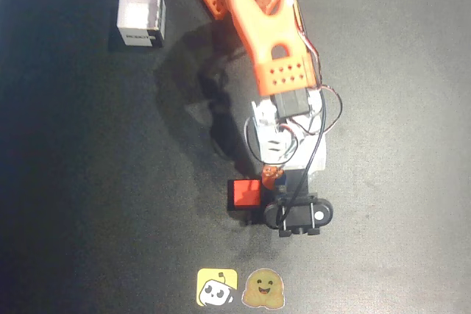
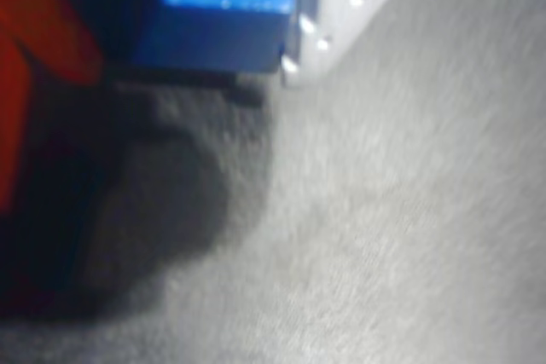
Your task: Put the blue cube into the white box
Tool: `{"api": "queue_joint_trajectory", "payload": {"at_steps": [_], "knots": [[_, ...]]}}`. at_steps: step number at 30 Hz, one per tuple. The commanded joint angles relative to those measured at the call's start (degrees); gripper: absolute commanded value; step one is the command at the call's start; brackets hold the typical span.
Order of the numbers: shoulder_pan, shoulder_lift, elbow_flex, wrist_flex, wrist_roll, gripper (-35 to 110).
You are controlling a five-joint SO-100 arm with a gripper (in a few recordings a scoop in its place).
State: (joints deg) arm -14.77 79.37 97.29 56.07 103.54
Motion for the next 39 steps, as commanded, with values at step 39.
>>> {"api": "queue_joint_trajectory", "payload": {"at_steps": [39], "knots": [[53.00,52.82,21.71,24.61,-34.72,0]]}}
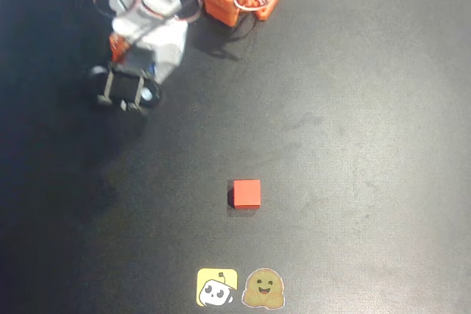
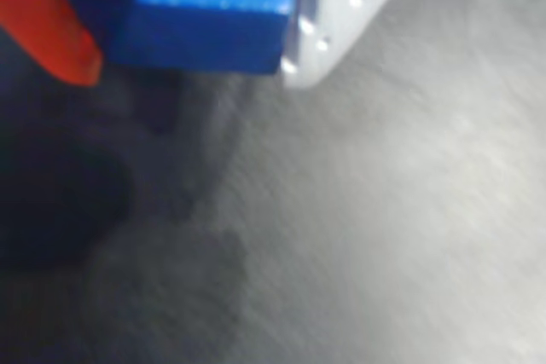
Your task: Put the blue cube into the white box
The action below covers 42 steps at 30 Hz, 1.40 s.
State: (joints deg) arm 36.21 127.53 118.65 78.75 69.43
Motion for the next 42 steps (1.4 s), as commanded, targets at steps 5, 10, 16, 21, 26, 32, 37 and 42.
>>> {"api": "queue_joint_trajectory", "payload": {"at_steps": [5,10,16,21,26,32,37,42], "knots": [[6.33,14.06,5.71,3.69,-3.25,0],[11.25,15.38,5.98,6.06,-5.19,0],[20.39,16.26,7.65,5.45,-7.65,0],[26.46,15.91,10.46,2.72,-9.05,0],[29.62,15.91,13.18,1.05,-9.84,0],[30.50,16.44,18.02,-1.67,-9.67,0],[31.55,17.84,21.01,-2.20,-9.84,0],[32.26,23.55,25.58,-2.11,-10.28,0]]}}
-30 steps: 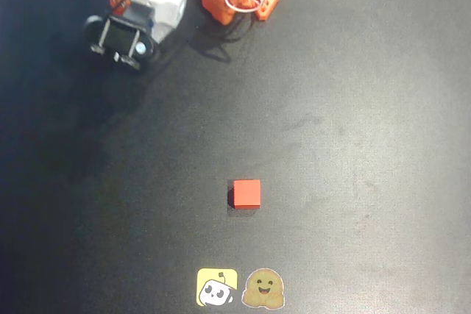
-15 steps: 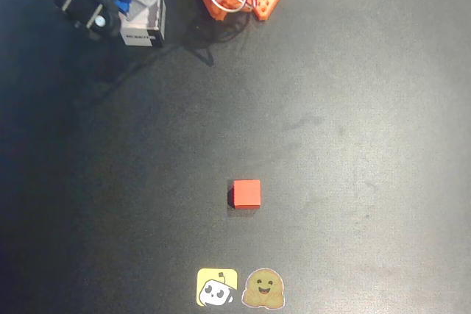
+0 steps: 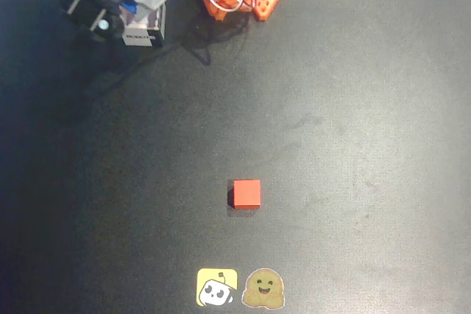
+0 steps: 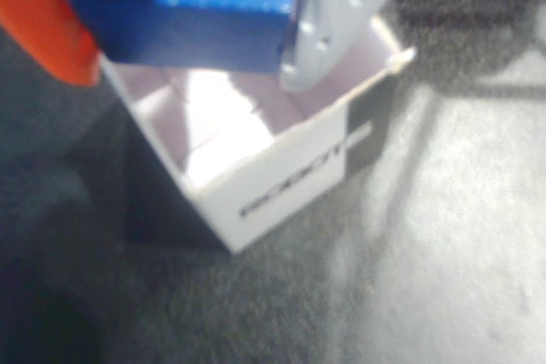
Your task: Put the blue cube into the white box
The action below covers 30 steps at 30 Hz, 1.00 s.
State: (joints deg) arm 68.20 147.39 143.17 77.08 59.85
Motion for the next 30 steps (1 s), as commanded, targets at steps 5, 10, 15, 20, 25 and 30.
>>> {"api": "queue_joint_trajectory", "payload": {"at_steps": [5,10,15,20,25,30], "knots": [[0.62,10.20,3.69,1.05,-0.88,1],[0.62,10.11,3.34,1.58,-1.85,10],[0.62,10.20,3.25,1.58,-3.16,15],[0.35,10.20,2.90,1.76,-4.75,22],[0.70,11.07,2.90,1.76,-5.71,17],[2.37,12.13,4.22,1.67,-4.83,0]]}}
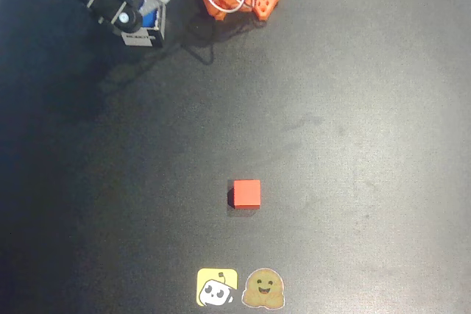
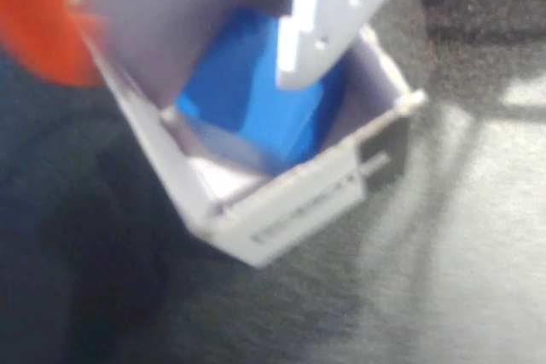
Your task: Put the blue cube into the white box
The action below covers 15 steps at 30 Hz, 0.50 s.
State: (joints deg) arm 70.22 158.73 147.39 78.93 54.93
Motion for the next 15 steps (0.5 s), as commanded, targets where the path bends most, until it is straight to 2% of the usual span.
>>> {"api": "queue_joint_trajectory", "payload": {"at_steps": [1,8,11,15], "knots": [[-0.09,0.79,0.00,-0.62,0.09,0],[-9.58,-0.97,-5.01,-4.04,2.46,0],[-18.81,-3.25,-8.09,-5.62,5.98,0],[-34.54,-4.39,-8.96,-8.44,15.73,0]]}}
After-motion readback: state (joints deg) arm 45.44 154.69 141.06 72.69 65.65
